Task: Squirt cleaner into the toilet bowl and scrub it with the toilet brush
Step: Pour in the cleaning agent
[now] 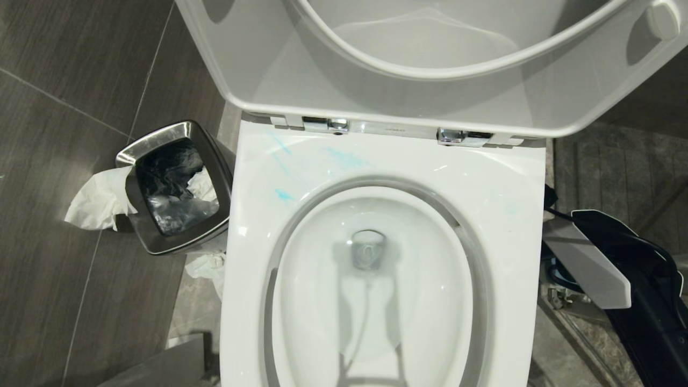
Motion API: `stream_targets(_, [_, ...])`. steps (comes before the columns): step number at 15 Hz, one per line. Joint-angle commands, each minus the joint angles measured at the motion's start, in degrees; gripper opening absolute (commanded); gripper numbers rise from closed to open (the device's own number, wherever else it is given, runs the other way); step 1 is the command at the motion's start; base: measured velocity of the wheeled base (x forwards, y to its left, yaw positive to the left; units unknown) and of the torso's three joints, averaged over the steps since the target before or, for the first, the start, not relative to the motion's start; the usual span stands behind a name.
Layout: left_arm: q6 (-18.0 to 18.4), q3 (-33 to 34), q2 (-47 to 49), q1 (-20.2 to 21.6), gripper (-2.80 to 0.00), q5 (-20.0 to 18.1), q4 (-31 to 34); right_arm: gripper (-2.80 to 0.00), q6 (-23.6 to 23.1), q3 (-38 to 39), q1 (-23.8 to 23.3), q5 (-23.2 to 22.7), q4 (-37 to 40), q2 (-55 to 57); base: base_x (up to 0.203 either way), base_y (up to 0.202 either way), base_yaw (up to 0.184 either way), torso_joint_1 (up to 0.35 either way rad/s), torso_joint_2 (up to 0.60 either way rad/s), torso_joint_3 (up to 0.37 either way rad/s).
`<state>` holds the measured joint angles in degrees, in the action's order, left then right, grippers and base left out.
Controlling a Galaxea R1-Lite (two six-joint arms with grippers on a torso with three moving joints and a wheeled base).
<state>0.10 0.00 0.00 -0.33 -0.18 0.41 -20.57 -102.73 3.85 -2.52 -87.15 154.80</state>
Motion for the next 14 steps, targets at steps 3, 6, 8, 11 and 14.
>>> stream_targets(3, [-0.01, 0.09, 0.00, 0.00, -2.80, 0.01, 0.02, -2.80, -0.42, -1.65, 0.01, -0.03, -0.51, 1.01, 0.000, 0.000, 0.000, 0.000, 0.00, 0.000])
stream_targets(6, [-0.01, 0.09, 0.00, -0.02, -2.80, 0.01, -0.06, -2.80, -0.34, -2.11, -0.07, -0.03, -0.51, 1.11, 0.000, 0.000, 0.000, 0.000, 0.00, 0.000])
stream_targets(8, [-0.01, 0.09, 0.00, -0.02, -2.80, 0.01, 0.02, -2.80, -0.41, -2.39, -0.16, -0.03, -0.51, 1.32, 0.000, 0.000, 0.000, 0.000, 0.00, 0.000])
stream_targets(11, [-0.01, 0.09, 0.00, -0.02, -2.80, 0.01, 0.02, -2.80, -0.32, -1.87, -0.58, 0.66, -0.51, 1.47, 0.000, 0.000, 0.000, 0.000, 0.00, 0.000])
stream_targets(14, [-0.01, 0.09, 0.00, -0.02, -2.80, 0.01, 0.02, -2.80, -0.60, -1.76, -1.09, 4.24, -0.51, 1.02, 0.000, 0.000, 0.000, 0.000, 0.00, 0.000])
